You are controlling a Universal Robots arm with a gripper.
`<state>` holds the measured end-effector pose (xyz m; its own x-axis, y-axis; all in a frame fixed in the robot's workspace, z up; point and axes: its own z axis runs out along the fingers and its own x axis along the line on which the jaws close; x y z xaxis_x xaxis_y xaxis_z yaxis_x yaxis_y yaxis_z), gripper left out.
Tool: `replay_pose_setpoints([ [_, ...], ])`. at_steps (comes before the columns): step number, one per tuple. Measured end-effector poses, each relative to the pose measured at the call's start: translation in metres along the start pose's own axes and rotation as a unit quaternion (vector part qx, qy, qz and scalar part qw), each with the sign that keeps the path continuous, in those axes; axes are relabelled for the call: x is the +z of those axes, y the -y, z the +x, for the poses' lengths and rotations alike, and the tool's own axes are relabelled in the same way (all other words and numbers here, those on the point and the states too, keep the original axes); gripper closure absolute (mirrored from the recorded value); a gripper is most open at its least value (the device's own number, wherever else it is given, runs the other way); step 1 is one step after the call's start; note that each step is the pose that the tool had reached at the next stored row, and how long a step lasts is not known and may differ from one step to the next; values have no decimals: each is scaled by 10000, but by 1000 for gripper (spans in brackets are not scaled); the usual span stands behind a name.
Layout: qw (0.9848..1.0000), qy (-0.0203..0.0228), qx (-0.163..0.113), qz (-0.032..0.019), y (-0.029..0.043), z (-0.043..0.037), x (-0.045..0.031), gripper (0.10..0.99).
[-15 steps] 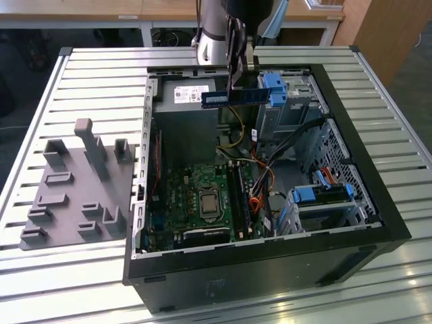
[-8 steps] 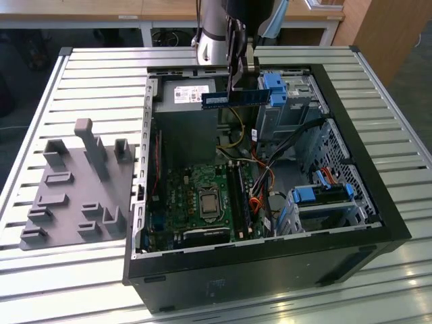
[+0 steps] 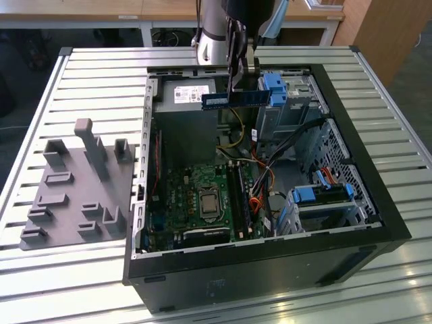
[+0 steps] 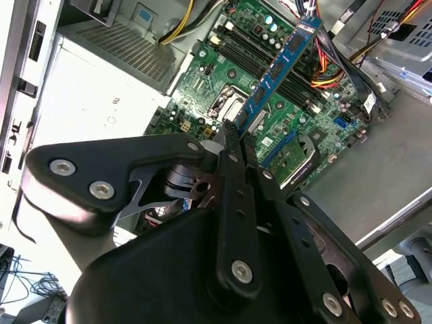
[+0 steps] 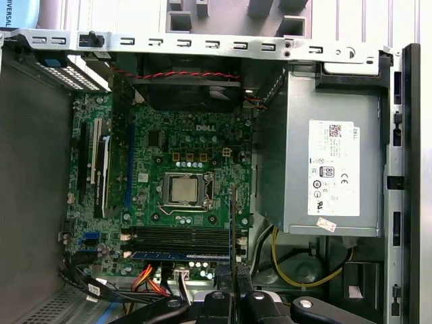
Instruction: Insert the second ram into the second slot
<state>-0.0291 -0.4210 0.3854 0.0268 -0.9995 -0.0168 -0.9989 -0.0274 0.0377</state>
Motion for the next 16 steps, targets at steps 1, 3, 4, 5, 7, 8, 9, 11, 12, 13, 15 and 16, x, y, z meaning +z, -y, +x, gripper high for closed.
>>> replay_pose_setpoints([
  [1, 10000, 0, 0, 0, 0, 2, 0, 949],
  [3, 10000, 0, 0, 0, 0, 6, 0, 949],
  [4, 10000, 0, 0, 0, 0, 8, 0, 949],
  [5, 10000, 0, 0, 0, 0, 12, 0, 949],
  [7, 10000, 0, 0, 0, -1, 16, -1, 949],
  [8, 10000, 0, 0, 0, -1, 18, 0, 949],
  [9, 10000, 0, 0, 0, -1, 21, 0, 949],
  [11, 10000, 0, 0, 0, -1, 25, -1, 949],
  [12, 10000, 0, 0, 0, -1, 27, -1, 949],
  [13, 10000, 0, 0, 0, -1, 29, -1, 949],
  [15, 10000, 0, 0, 0, -1, 32, -1, 949],
  [16, 10000, -1, 0, 0, -1, 51, -1, 949],
])
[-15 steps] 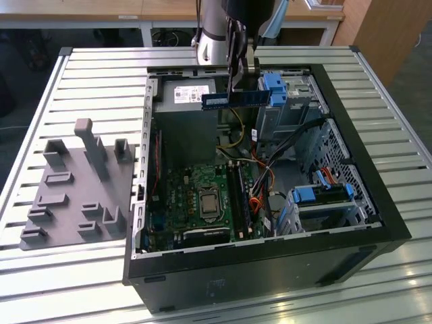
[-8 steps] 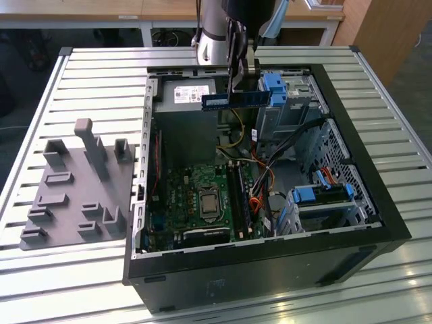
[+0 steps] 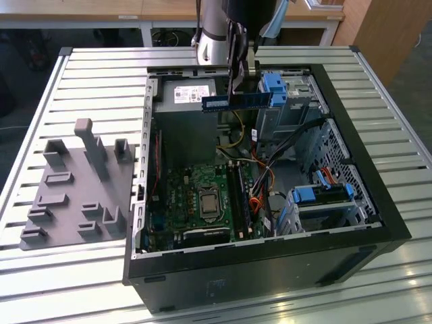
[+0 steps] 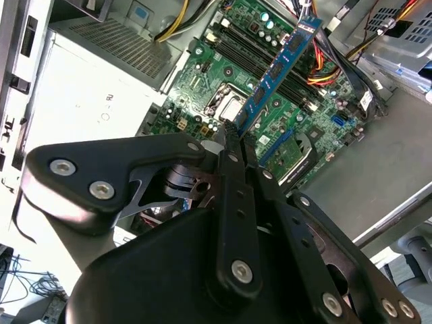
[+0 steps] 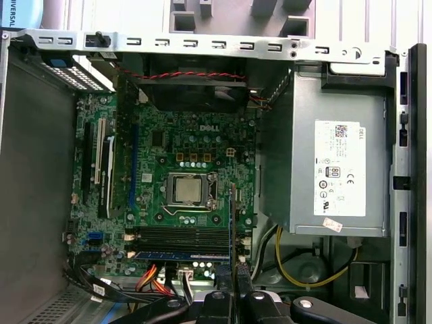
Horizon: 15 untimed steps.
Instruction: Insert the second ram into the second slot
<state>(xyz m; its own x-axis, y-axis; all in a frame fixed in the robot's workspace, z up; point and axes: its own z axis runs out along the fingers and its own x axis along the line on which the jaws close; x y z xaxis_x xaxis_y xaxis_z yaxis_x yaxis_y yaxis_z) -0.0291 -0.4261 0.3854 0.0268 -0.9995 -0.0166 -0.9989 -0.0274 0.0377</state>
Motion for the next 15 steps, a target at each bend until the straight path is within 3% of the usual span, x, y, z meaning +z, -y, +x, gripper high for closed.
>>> replay_pose_setpoints([
  [15, 10000, -1, 0, 0, -2, 62, -1, 949],
])
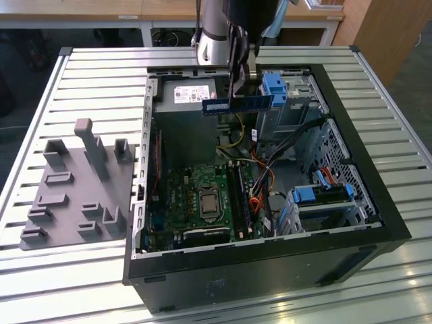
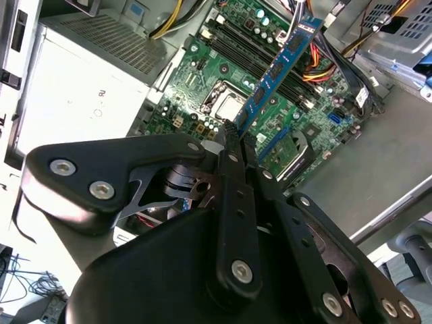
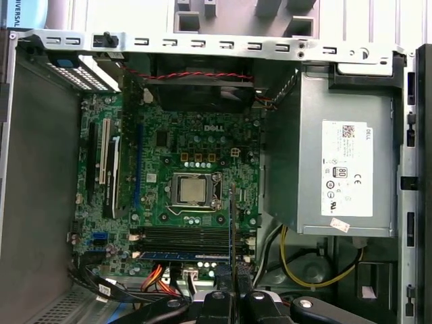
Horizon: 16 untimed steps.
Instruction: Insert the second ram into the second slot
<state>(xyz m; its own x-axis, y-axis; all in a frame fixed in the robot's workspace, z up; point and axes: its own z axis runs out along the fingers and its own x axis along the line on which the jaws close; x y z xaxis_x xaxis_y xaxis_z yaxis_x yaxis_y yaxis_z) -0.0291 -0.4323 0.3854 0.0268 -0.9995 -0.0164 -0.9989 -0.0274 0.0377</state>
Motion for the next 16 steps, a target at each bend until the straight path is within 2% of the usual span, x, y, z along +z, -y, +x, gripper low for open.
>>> replay_pose_setpoints([
  [16, 10000, -3, 0, 0, -2, 80, -1, 949],
])
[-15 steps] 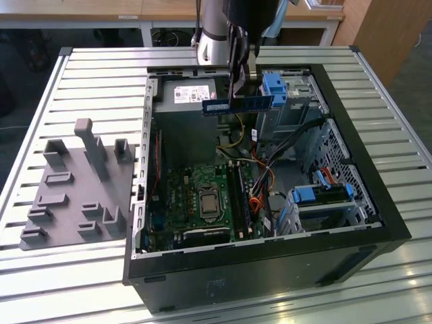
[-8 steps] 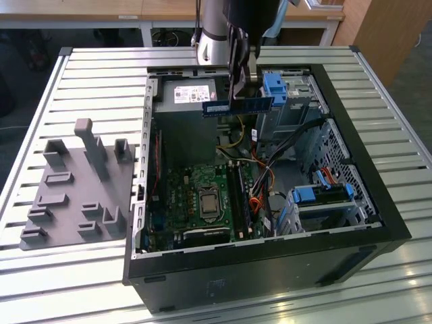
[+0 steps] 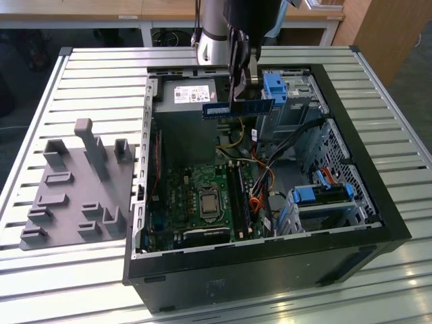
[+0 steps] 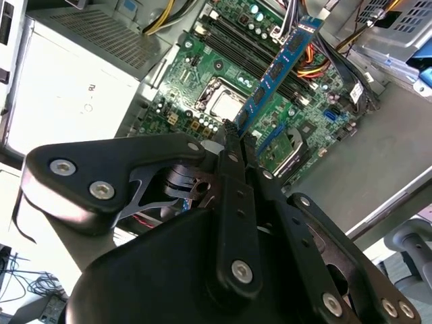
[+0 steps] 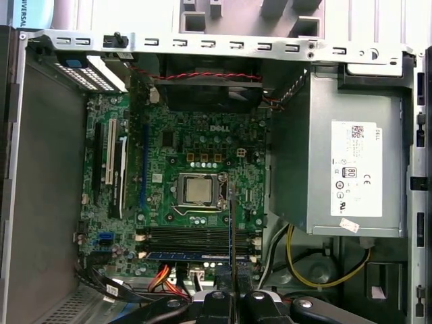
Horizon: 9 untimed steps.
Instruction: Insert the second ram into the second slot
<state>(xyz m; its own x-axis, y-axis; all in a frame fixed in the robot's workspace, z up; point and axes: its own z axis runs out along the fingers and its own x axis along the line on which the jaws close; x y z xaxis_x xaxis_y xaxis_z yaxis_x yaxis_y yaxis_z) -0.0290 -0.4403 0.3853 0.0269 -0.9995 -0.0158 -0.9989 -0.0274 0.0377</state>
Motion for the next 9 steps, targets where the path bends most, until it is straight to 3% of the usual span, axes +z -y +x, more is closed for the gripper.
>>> replay_pose_setpoints([
  [9, 10000, -3, 1, 0, -2, 43, 0, 949],
])
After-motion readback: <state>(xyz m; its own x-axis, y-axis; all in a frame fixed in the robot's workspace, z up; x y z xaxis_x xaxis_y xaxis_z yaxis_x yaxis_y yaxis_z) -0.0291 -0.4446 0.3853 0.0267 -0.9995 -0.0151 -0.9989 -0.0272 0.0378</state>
